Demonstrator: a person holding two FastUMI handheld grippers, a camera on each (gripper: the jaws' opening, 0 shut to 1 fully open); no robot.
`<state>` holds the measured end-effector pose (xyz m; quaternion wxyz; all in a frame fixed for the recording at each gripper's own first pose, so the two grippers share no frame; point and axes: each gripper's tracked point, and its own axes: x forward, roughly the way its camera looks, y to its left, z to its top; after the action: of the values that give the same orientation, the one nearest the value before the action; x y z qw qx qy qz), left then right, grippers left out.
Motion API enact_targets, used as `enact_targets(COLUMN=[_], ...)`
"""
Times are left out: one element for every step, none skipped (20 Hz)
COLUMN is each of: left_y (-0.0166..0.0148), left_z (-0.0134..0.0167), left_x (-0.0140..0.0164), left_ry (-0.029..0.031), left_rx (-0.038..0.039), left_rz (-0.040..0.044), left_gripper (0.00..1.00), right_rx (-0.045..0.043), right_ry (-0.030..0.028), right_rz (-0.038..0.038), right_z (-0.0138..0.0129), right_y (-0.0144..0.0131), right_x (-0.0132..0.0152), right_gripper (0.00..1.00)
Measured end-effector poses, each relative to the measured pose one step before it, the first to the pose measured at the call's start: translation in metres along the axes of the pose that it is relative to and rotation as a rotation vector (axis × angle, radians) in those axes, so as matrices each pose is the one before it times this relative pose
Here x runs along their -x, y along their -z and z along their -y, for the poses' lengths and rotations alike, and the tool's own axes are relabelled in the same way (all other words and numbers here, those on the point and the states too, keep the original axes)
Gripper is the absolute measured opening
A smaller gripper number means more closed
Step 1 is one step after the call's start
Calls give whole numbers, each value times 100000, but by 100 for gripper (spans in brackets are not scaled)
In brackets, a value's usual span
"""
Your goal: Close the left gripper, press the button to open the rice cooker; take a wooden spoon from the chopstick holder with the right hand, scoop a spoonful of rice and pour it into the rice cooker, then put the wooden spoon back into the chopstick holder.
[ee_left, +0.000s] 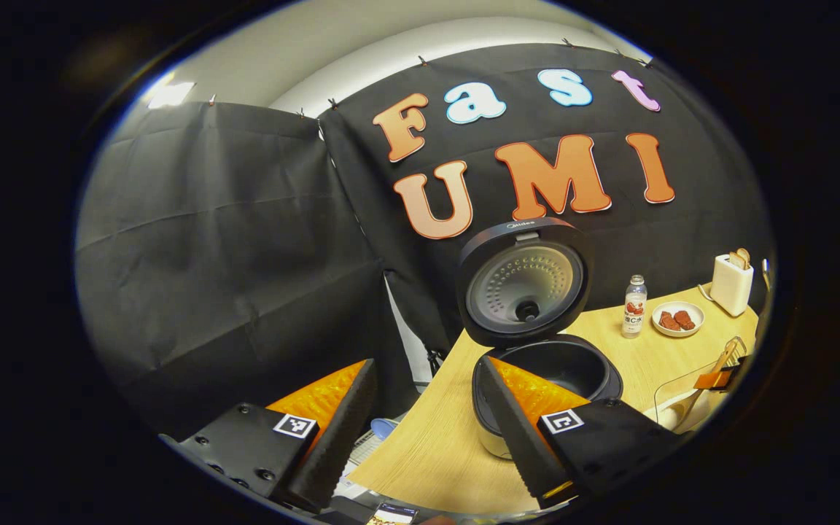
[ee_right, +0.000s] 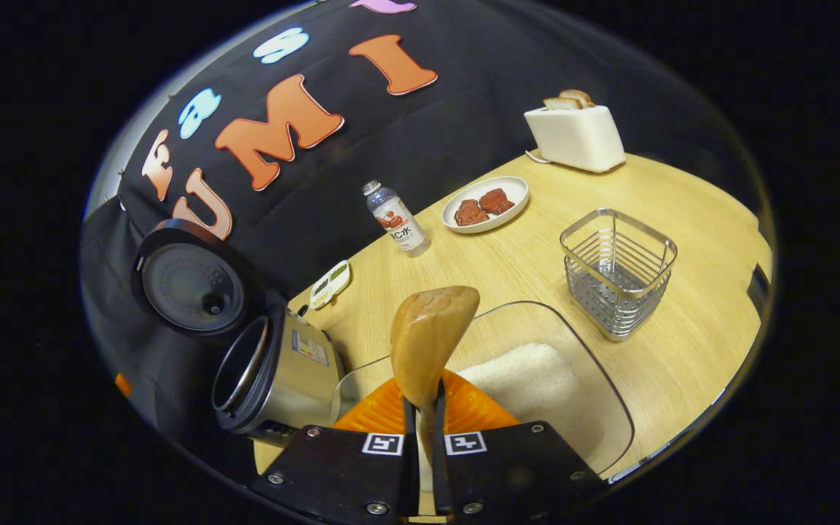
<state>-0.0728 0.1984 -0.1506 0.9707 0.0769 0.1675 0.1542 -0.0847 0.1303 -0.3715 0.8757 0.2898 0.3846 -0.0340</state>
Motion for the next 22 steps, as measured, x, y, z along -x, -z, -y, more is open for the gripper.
enact_targets(left_y=[-43,-156,-140,-118,13,-133,-54,-147,-118,-136,-135,-79,-75,-247,-73,-176,-80,-141,-43,-22,-86,-204], left_z=[126,119,128,160,30,98,60,140,214,234,220,309,364,235,182,161,253,212,192,200,284,235], left_x=[-68,-160,-53,-23,58,-28,29,-70,-41,-113,-111,-138,-18,-116,-91,-177,-90,-165,-55,-71,-159,-183], left_ry=[348,286,336,438,383,443,267,341,373,554,514,473,441,228,315,-28,313,-6,221,100,-96,82], left_rx=[-452,-486,-269,-221,-236,-277,-372,-417,-277,41,37,55,-39,1,-106,-23,165,233,431,214,123,105], left_rz=[157,155,268,77,77,124,131,186,95,62,-42,-116,-144,188,-53,205,14,5,-49,-204,-75,239], left_gripper=[96,96,96,96,96,96,96,96,96,96,89,96,96,96,96,89,96,93,96,96,96,96], right_rx=[774,-191,-1142,-1918,-2573,-2894,-2393,-1981,-1886,-2687,-1964,-3165,-2050,-2249,-1536,-1004,-1109,-591,-1350,-1092,-1438,-1242], right_ry=[-287,-344,-878,-1340,-1309,-1670,-1461,-1956,-1072,-1380,-569,-1112,-568,-1496,-1356,-1315,-1289,-1192,-1558,-1168,-1312,-741], right_rz=[-18,-473,-898,-1575,-1521,-1556,-1465,-1255,-1120,-858,-1138,-974,-771,-713,-222,-406,238,157,114,728,487,909], right_z=[-223,-155,-191,-205,34,-8,3,-48,132,1,269,160,320,35,149,161,117,4,27,21,-20,137], right_y=[-59,70,17,240,28,48,313,125,38,109,103,6,-40,-68,-247,-139,-423,-395,-475,-611,-637,-682], right_x=[-99,33,-165,-20,-172,-73,-130,-27,-71,82,-60,59,45,256,196,247,338,450,381,303,382,356], right_gripper=[7,6,7,6,7,6,7,7,7,7,7,7,7,7,6,6,6,7,7,7,7,6])
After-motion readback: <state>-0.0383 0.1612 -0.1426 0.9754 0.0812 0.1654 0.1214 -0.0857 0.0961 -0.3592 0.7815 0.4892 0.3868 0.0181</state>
